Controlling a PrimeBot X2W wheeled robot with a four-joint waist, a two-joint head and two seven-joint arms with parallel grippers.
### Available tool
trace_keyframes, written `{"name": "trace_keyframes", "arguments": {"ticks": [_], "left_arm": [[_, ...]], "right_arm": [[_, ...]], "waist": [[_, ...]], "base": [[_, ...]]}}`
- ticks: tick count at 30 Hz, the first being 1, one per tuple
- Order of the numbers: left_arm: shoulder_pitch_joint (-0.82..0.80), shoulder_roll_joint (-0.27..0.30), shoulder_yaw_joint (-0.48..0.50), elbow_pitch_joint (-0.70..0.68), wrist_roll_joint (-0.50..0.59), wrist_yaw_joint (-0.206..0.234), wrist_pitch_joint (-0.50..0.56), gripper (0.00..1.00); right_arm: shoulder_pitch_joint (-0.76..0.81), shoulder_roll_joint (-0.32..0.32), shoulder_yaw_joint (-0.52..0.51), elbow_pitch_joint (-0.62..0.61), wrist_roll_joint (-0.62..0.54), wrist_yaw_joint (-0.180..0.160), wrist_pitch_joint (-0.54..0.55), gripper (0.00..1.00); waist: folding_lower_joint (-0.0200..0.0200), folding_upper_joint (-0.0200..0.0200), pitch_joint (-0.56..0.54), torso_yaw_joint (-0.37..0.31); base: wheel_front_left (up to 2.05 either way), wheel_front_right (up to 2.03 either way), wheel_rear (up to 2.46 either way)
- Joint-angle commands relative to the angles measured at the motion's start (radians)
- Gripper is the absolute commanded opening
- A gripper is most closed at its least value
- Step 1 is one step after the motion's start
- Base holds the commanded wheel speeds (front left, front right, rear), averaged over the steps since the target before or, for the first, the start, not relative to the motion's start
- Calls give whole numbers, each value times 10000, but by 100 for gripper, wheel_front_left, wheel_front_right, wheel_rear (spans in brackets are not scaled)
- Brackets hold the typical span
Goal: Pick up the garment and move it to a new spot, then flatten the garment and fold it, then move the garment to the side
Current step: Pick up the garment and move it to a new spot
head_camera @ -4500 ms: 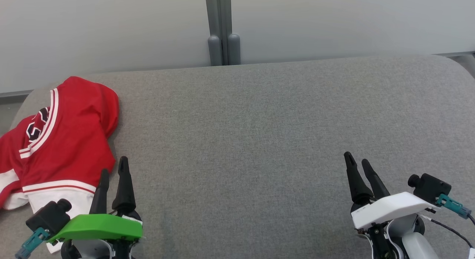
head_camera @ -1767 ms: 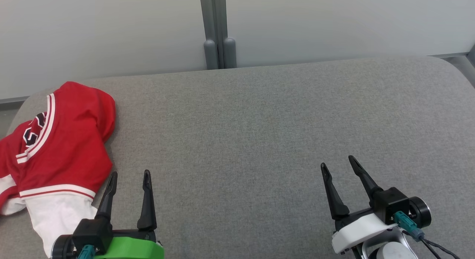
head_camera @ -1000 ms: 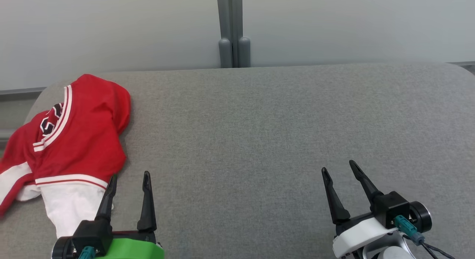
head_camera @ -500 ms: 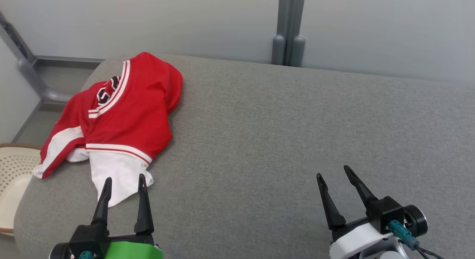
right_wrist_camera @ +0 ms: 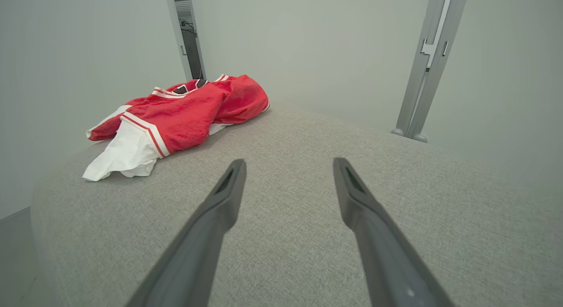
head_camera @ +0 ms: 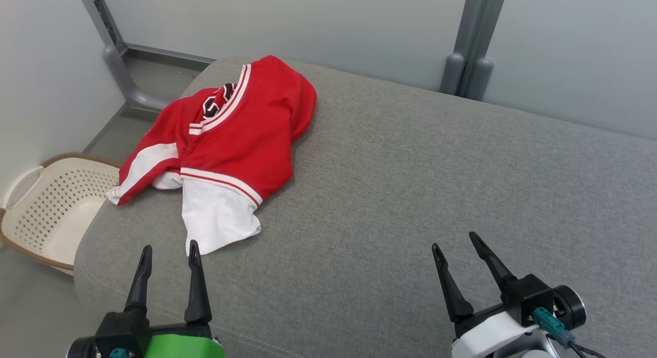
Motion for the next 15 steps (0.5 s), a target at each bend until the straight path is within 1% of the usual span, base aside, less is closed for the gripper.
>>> {"name": "trace_keyframes", "arguments": {"ticks": [1, 8, 15], "left_arm": [[37, 50, -2, -26, 31, 30, -10, 100], [-98, 50, -87, -57, -97, 85, -10, 100], [-359, 50, -241, -177, -253, 235, -10, 100]], "right_arm": [[86, -38, -16, -13, -18, -3, -31, 100], [140, -38, -25, 6, -166, -3, -31, 100], [-47, -189, 13, -38, -322, -3, -31, 100]], "waist": [[0, 0, 68, 239], [0, 0, 208, 584], [0, 0, 630, 705]], "base": [[0, 0, 0], [0, 0, 0], [0, 0, 0]]}}
